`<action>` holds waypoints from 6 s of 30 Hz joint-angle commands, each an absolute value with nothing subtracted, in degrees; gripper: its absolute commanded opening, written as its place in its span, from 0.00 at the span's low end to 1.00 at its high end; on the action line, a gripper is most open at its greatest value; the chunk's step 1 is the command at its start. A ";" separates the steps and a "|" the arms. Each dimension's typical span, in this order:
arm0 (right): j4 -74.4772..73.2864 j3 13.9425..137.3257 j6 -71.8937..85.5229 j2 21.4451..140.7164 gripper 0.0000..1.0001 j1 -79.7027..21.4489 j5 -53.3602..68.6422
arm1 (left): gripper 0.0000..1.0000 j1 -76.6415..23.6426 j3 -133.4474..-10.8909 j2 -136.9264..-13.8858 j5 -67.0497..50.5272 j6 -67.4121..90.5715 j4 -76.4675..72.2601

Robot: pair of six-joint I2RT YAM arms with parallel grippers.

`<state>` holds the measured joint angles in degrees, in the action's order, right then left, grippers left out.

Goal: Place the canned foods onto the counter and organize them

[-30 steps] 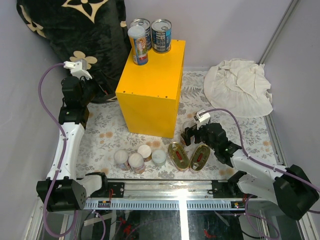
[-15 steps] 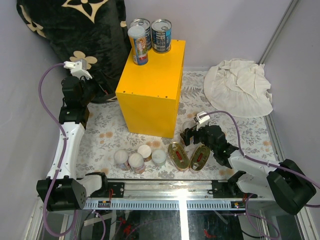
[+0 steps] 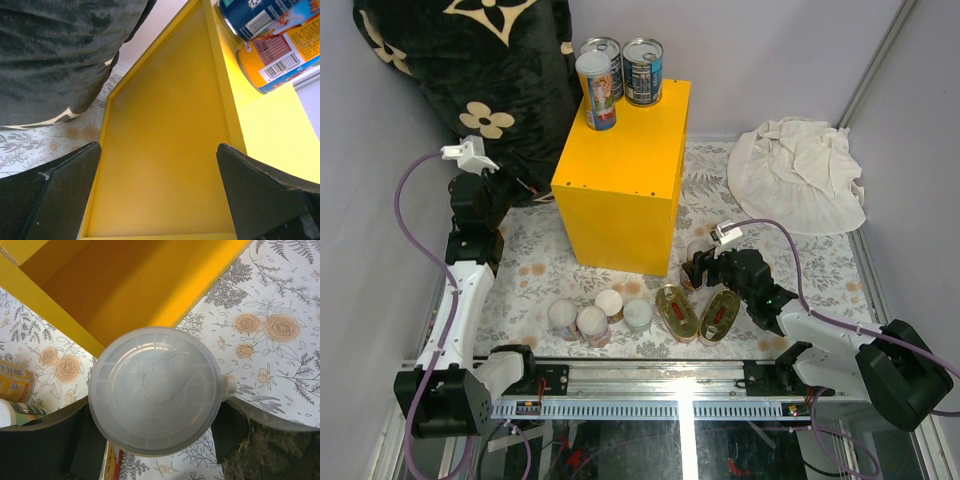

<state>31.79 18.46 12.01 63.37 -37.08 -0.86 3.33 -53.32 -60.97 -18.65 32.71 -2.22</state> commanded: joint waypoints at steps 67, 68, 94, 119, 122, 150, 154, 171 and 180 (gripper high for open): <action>0.39 100.77 -5.49 78.42 0.00 -37.60 6.40 | 1.00 -0.32 -59.31 -57.29 -44.11 26.93 2.38; 0.50 101.45 -5.25 79.15 0.00 -37.60 7.06 | 1.00 -0.25 -60.27 -58.45 -43.00 26.29 4.45; 16.23 106.76 -1.61 94.90 0.00 -36.73 15.21 | 1.00 -0.03 -57.45 -49.12 -9.52 19.39 9.88; 13.24 95.05 6.41 91.19 0.80 -29.18 22.60 | 1.00 0.27 -57.16 -53.92 -9.15 20.00 11.93; 14.12 95.59 6.71 92.64 0.66 -29.20 22.80 | 1.00 0.43 -57.15 -54.16 -9.57 20.20 12.04; 16.48 104.75 9.99 102.99 0.55 -29.32 23.42 | 1.00 2.81 -56.74 -54.76 -11.93 21.69 9.74; 16.17 103.54 9.65 100.69 0.63 -29.27 21.77 | 0.81 2.66 -61.89 -56.84 -14.46 22.81 7.94; 11.18 99.39 7.94 89.80 0.78 -29.20 15.87 | 0.14 -7.51 -83.69 -78.99 -23.54 22.17 -0.84; 12.26 94.70 8.99 84.60 0.78 -29.20 14.57 | 0.16 -7.89 -83.50 -83.15 -24.35 26.69 -7.38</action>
